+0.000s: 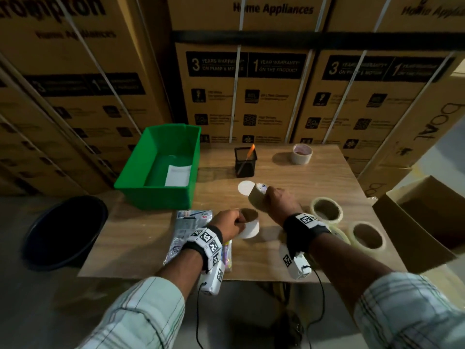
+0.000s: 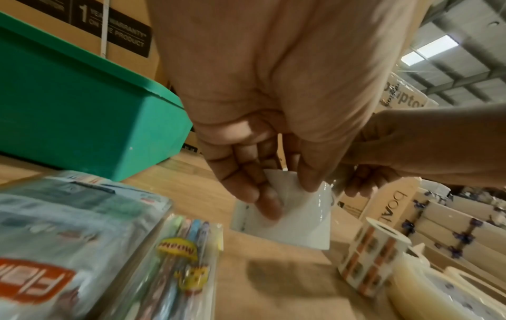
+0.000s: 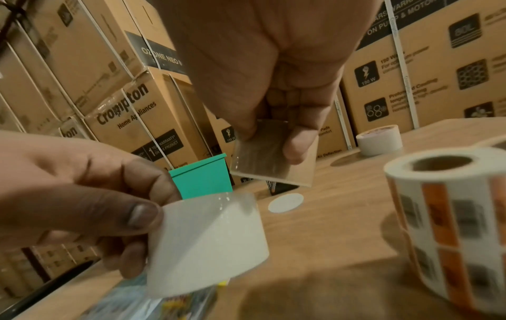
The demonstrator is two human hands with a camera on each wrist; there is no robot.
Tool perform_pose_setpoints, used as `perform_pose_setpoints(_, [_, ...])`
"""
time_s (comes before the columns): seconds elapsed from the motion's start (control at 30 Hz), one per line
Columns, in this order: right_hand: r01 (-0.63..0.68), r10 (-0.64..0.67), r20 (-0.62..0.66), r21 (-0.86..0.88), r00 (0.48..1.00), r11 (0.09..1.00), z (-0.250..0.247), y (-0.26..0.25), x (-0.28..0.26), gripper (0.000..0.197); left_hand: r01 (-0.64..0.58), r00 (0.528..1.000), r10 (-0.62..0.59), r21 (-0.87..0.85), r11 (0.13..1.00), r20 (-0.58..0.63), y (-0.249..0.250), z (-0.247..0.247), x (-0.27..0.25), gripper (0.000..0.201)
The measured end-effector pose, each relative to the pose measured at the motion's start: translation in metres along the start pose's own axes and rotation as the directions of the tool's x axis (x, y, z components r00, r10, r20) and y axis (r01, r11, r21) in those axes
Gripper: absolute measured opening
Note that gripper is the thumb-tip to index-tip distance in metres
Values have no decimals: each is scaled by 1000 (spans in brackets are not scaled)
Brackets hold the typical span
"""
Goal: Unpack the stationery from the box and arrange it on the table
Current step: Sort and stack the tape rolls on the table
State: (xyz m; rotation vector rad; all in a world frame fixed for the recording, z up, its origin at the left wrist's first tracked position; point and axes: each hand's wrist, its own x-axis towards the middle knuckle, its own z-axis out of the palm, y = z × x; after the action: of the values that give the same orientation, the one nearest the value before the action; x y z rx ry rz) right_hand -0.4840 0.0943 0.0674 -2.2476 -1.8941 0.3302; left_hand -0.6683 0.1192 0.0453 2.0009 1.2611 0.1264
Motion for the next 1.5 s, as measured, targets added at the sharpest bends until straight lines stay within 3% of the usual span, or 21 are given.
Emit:
perform_pose_setpoints(0.4, [-98,97,73,0,993,995,41,4,-28,34,3,985,-16,78,997,170,-18,54,-12,30])
perform_pose_setpoints(1.07, [-41,81,254,-157,964,987,61,7,-24,29,-38,994,21,150,988,112,-13,40,-3,23])
perform_pose_setpoints(1.27, [-26,66,192,-206,979,978,47,4,-33,42,-67,989,46,148,987,142,-9,24,4,23])
perform_pose_setpoints(1.5, [-8,12,28,-116,1000,993,-8,19,-4,28,-81,986,58,144,986,153,27,-6,41,20])
